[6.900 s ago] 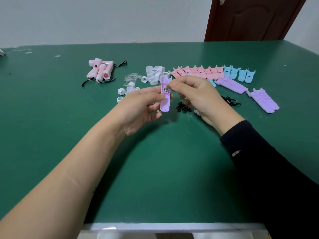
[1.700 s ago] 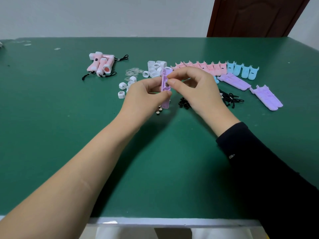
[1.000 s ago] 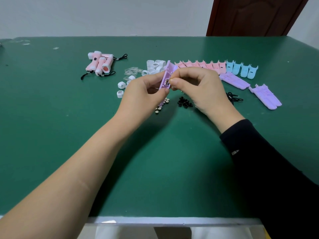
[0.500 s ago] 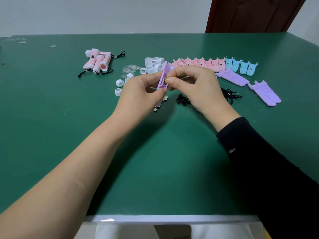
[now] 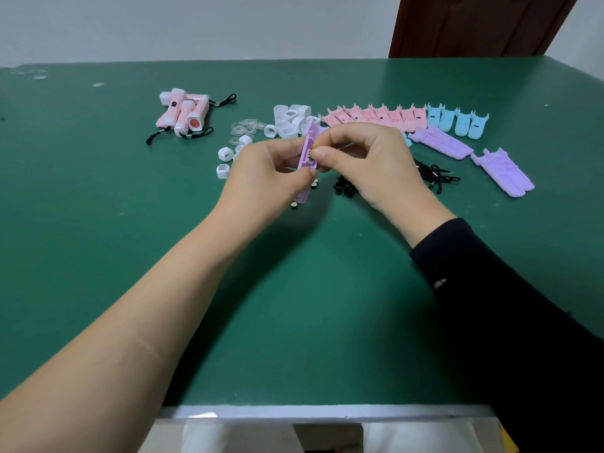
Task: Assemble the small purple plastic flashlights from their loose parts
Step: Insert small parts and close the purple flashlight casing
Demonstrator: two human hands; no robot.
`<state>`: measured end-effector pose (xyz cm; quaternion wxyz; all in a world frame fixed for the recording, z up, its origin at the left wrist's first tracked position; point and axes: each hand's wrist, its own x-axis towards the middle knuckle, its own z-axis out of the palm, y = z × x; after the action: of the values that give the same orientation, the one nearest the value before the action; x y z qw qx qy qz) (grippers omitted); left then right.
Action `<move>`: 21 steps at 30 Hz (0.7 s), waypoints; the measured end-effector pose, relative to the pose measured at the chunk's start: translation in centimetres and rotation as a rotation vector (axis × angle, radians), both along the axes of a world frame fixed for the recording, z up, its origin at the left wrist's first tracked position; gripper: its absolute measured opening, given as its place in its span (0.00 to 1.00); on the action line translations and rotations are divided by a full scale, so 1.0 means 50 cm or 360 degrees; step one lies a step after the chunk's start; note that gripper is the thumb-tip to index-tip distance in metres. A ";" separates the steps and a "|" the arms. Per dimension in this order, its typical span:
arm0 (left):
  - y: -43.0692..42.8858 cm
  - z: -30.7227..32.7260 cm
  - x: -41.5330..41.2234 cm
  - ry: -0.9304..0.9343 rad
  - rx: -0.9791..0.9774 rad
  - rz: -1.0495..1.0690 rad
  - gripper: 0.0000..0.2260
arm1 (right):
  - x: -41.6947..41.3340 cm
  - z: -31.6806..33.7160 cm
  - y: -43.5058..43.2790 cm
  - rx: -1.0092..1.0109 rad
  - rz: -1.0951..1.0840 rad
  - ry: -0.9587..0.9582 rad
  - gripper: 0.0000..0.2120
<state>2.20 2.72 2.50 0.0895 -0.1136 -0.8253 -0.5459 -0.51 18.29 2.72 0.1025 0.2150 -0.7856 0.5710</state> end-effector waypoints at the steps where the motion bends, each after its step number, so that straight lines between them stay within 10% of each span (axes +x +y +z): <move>1: -0.001 -0.001 -0.001 -0.0003 0.0005 -0.0002 0.12 | 0.000 0.000 -0.001 0.0003 -0.0002 -0.0002 0.05; 21: -0.002 -0.005 -0.002 -0.0041 -0.0014 0.0040 0.12 | 0.001 -0.011 -0.007 -0.0033 0.0033 -0.0048 0.07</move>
<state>2.12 2.64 2.27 0.0852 -0.0966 -0.8301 -0.5425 -0.45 17.93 2.15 0.0869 0.2134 -0.7789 0.5833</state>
